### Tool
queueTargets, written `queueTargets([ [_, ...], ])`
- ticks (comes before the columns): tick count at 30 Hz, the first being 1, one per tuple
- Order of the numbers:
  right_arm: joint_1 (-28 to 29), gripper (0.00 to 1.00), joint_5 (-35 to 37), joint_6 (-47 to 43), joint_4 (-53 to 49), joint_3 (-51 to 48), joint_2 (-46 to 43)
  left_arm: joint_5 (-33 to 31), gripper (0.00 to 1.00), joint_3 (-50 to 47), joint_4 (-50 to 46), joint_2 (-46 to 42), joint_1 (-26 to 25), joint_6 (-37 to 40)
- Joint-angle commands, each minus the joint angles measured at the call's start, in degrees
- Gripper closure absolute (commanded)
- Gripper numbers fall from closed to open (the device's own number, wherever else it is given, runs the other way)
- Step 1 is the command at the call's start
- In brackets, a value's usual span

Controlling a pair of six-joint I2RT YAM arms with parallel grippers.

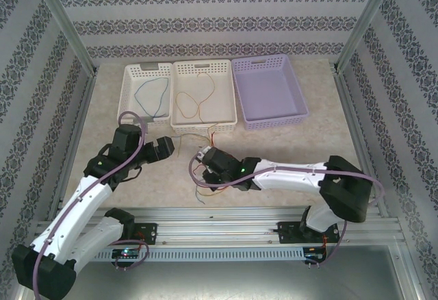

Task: Untangle the cables

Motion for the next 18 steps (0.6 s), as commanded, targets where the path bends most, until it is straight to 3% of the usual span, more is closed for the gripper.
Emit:
queueTargets([
  [1,-2.2,1.00,-2.3,-1.0,-1.9,2.9,-7.2,3.0,0.02,-1.2,2.9,-0.9,-0.8,-2.2],
  [9,-9.5,1.00,-11.9,2.4,-1.7,6.7,-19.9,7.4,0.02,-5.5,12.1,0.8,-6.3,-6.6],
  [18,-12.6,1.00,-14.8,3.9,-3.2,13.4,-22.7,11.9,0.02,-9.5,27.7,7.7,-14.3,-11.2],
])
